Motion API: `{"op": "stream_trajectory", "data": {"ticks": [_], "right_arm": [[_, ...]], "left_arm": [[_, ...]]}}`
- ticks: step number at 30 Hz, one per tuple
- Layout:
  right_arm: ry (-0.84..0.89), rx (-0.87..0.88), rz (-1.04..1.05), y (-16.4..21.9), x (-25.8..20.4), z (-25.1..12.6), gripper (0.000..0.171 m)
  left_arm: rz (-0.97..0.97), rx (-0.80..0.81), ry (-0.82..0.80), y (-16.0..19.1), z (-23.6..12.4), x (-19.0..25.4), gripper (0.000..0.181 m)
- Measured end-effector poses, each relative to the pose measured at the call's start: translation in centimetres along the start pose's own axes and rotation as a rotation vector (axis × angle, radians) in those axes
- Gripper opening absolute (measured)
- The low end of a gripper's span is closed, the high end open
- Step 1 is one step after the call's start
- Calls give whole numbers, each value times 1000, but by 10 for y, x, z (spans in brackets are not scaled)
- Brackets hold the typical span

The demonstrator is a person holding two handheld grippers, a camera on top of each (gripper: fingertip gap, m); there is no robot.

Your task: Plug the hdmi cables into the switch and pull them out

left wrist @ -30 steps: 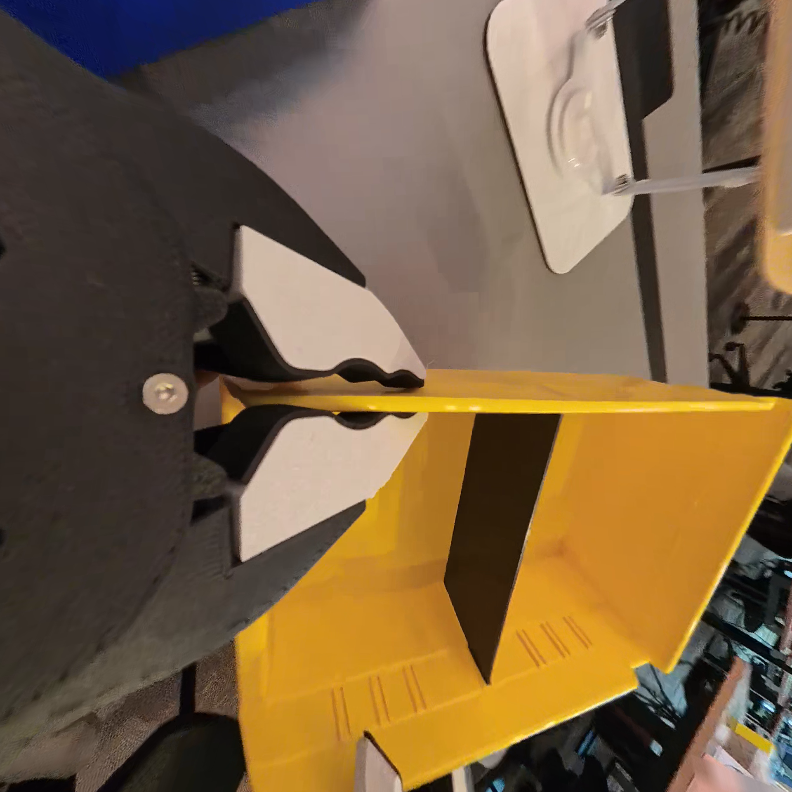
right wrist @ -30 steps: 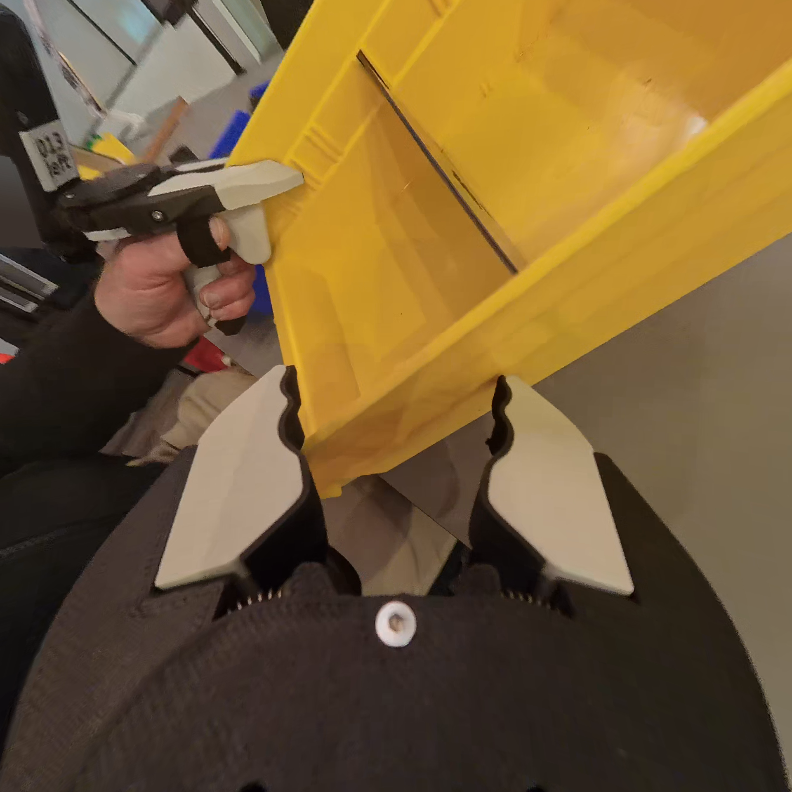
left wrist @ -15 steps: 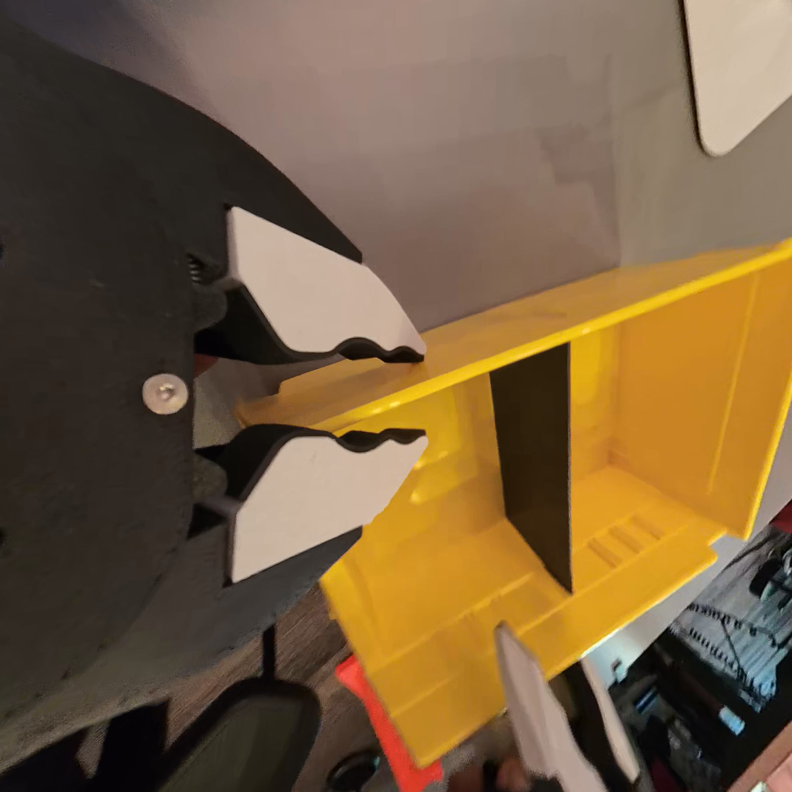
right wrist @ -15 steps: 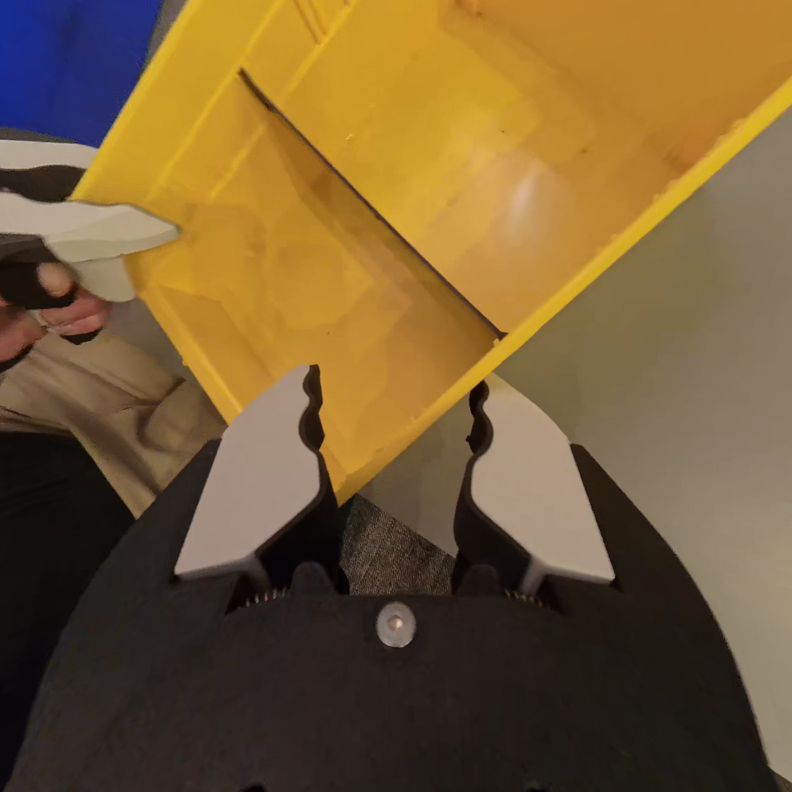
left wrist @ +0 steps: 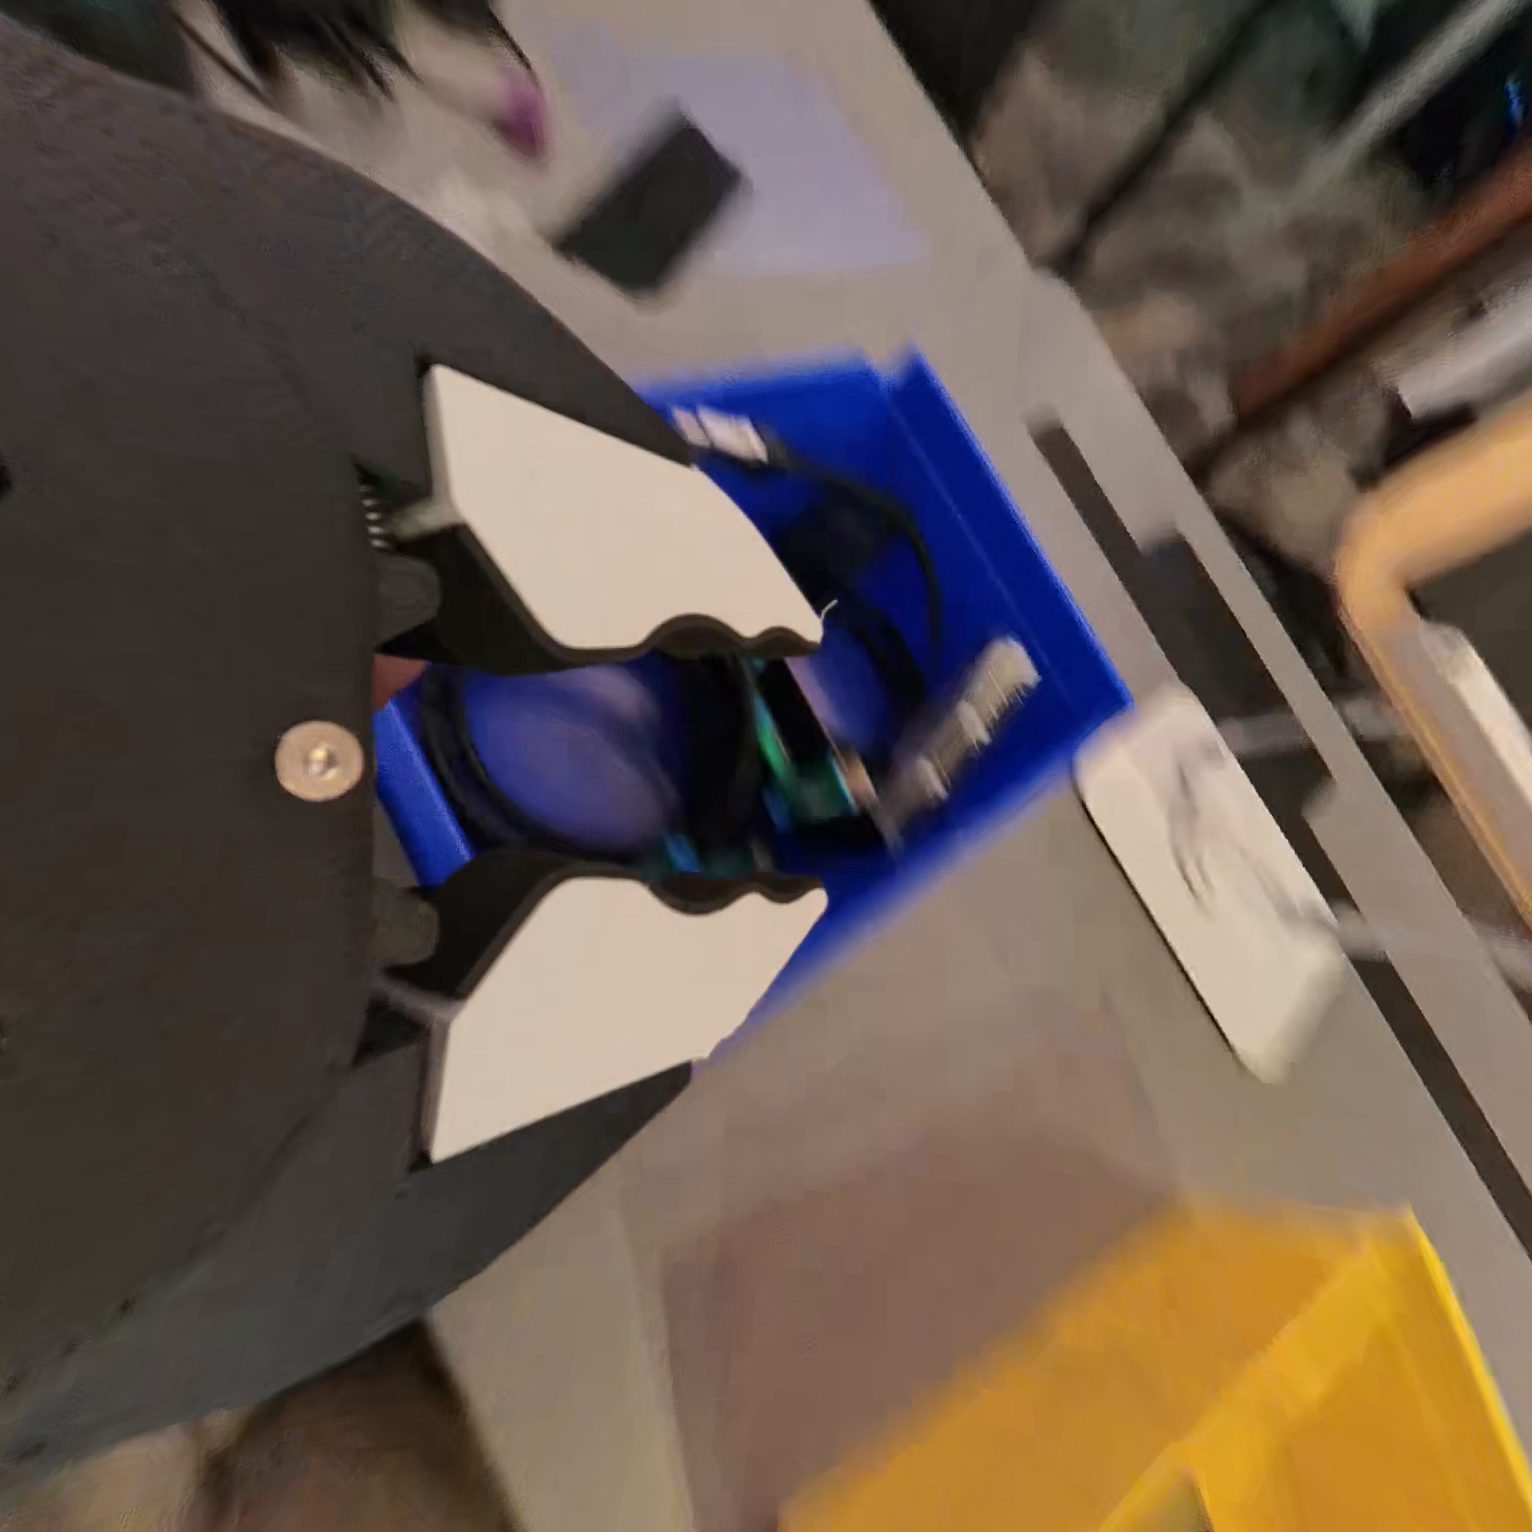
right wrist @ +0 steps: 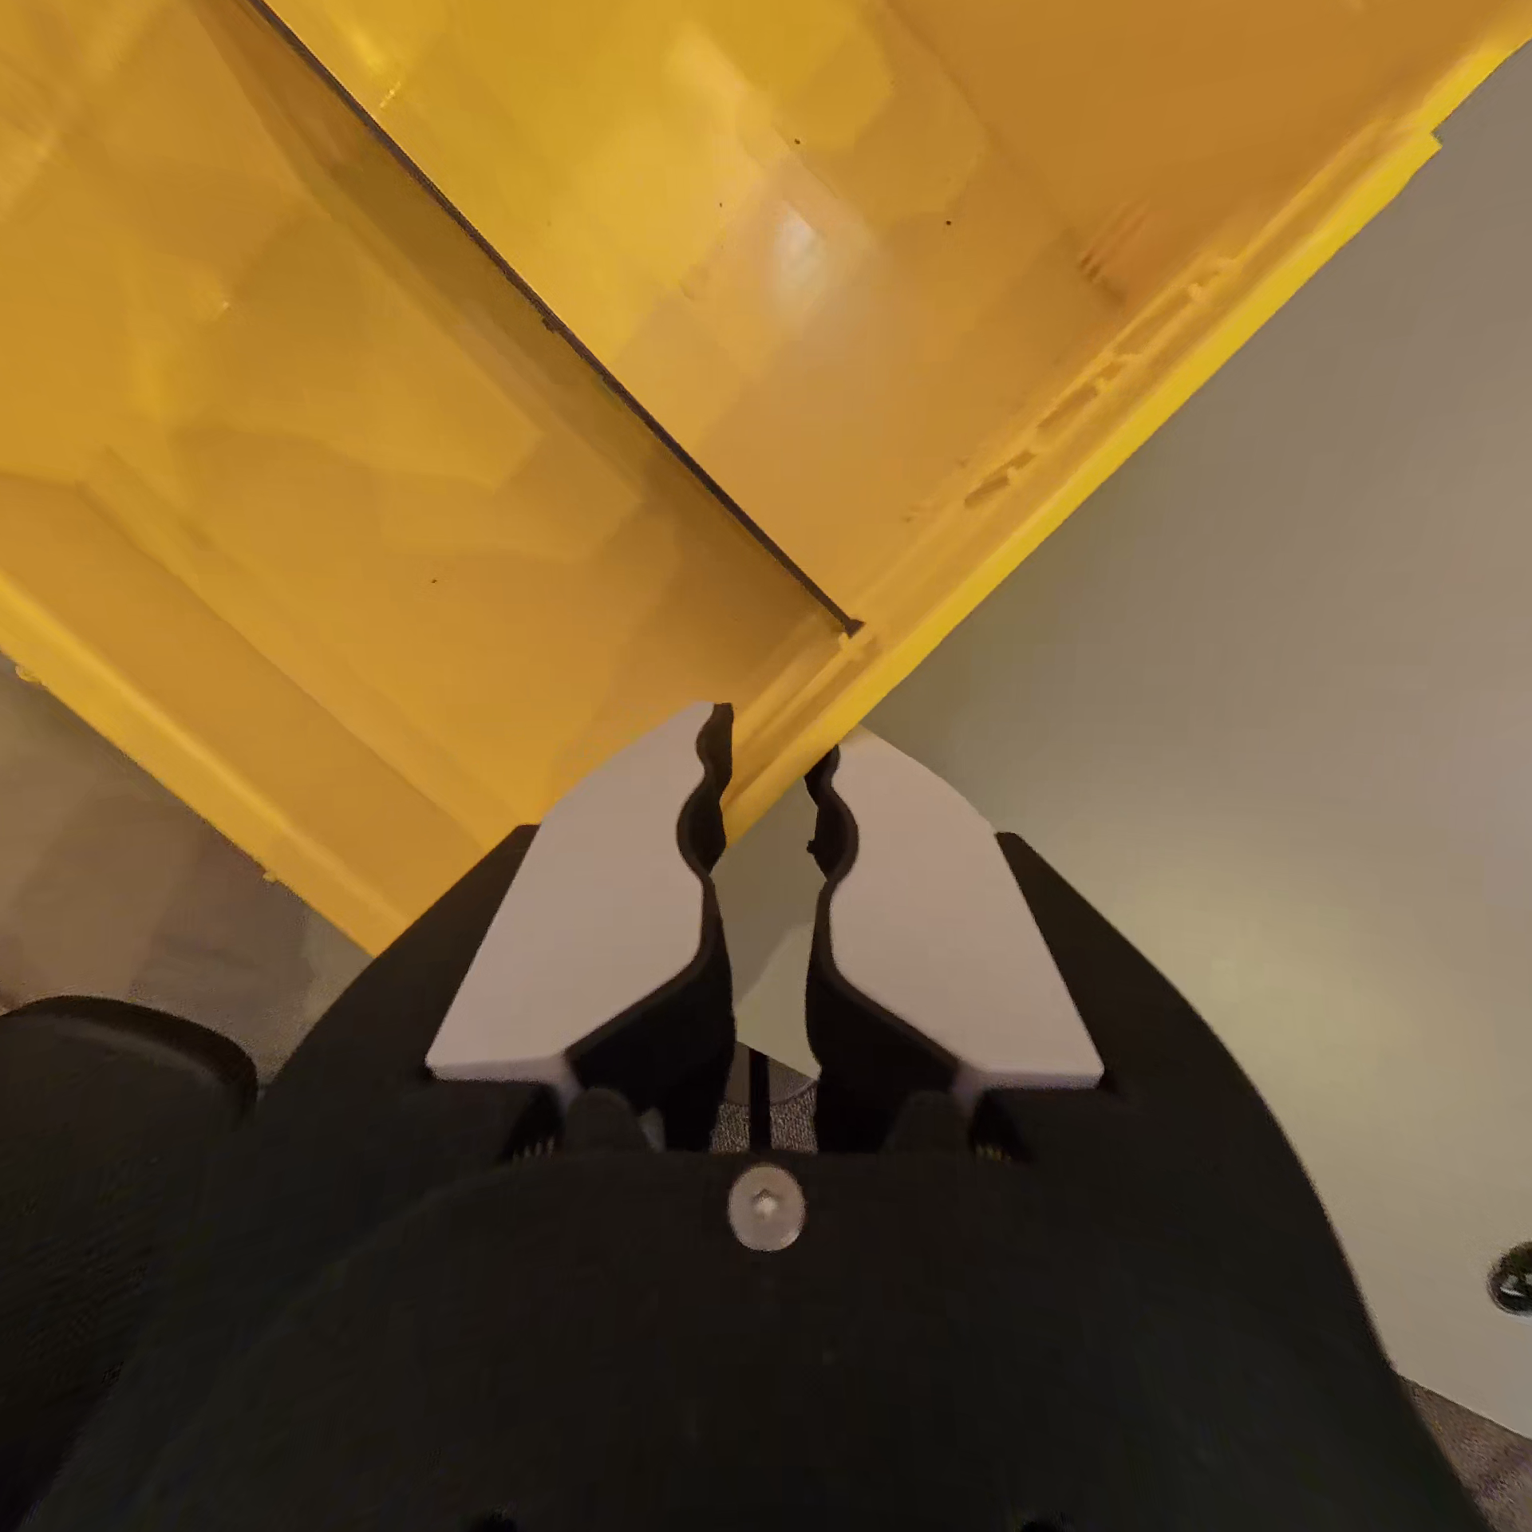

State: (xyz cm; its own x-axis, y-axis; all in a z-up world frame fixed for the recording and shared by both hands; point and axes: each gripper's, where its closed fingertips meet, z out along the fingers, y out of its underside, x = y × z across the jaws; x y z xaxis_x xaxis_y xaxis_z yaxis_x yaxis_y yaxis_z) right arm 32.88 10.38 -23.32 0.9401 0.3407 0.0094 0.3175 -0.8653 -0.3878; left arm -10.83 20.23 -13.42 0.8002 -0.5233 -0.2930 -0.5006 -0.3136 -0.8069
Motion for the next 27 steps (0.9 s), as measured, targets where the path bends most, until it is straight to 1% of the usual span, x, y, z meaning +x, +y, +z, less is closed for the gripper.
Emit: {"op": "stream_trajectory", "data": {"ticks": [1,3,5,8,10,12,14,19,27], "right_arm": [[5,-11,-6,-1,1,0,16],[4,-24,-10,-3,6,2,14],[11,-37,-12,-4,12,2,13],[39,-68,-31,-3,24,2,13],[38,-83,-34,-3,28,2,12],[62,-96,-40,-3,36,2,12],[66,-101,-44,-3,40,2,12],[79,-110,-55,-1,53,1,12],[124,-144,-61,8,87,-3,13]], "left_arm": [[10,-53,-84,20,-1,-31,50],[1,-166,-175,61,-3,-75,54],[2,-238,-215,91,-5,-99,54],[21,-294,-242,116,-5,-108,56],[32,-329,-266,130,-1,-115,54],[34,-372,-244,145,6,-114,41],[-13,-360,-218,154,13,-112,22],[-113,-322,-184,156,14,-119,17],[-139,-348,-212,173,-2,-135,16]]}}
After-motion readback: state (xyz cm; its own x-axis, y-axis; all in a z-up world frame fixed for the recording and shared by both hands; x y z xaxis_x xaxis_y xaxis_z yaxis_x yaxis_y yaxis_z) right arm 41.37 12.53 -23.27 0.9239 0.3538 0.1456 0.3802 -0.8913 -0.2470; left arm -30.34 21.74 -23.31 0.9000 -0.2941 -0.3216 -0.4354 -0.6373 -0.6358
